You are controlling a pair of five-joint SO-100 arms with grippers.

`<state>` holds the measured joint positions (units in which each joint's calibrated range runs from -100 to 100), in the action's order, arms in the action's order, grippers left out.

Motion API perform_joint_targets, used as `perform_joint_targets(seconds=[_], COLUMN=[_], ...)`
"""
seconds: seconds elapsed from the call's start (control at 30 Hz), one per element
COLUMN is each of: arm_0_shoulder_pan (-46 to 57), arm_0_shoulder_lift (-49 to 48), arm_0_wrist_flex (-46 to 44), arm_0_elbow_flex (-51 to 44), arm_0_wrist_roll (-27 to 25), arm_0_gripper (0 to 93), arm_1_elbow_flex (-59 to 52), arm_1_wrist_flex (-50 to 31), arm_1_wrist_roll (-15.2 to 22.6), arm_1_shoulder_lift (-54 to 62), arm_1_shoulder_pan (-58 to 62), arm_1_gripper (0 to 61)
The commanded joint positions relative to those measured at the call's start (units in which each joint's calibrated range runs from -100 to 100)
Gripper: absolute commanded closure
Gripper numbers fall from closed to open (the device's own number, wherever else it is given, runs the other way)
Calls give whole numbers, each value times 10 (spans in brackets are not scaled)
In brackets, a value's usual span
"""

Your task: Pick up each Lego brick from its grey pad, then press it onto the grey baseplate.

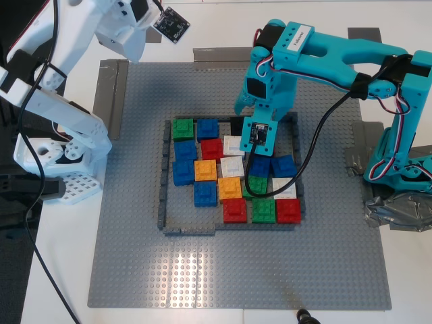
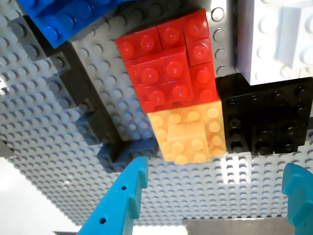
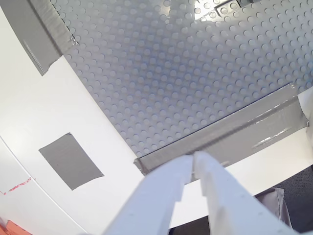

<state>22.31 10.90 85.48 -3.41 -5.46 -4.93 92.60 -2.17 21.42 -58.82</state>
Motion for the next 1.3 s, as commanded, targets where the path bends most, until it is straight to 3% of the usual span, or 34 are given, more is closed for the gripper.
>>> perform_joint_targets(seconds=[0.0, 0.23, 0.47, 0.8, 0.97, 1.27], arm_0_shoulder_pan=[1, 52, 215, 445, 512, 538], arm_0_shoulder_lift=[-35, -83, -146, -237, -247, -226], arm_0_wrist_flex=[13, 14, 12, 13, 13, 9], arm_0_elbow_flex=[-34, -58, -57, -41, -7, 20], arm_0_wrist_roll=[-3, -5, -2, -2, -4, -2], arm_0_gripper=[629, 629, 633, 927, 927, 927], arm_1_elbow_flex=[38, 66, 107, 132, 116, 96], arm_1_wrist_flex=[5, 12, 42, 68, 68, 68], arm_1_wrist_roll=[0, -17, -17, -46, -37, -20], arm_1_shoulder_lift=[30, 29, 22, 36, 55, 78], arm_1_shoulder_pan=[0, 7, 17, 15, 28, 38], arm_1_gripper=[613, 613, 613, 613, 613, 613])
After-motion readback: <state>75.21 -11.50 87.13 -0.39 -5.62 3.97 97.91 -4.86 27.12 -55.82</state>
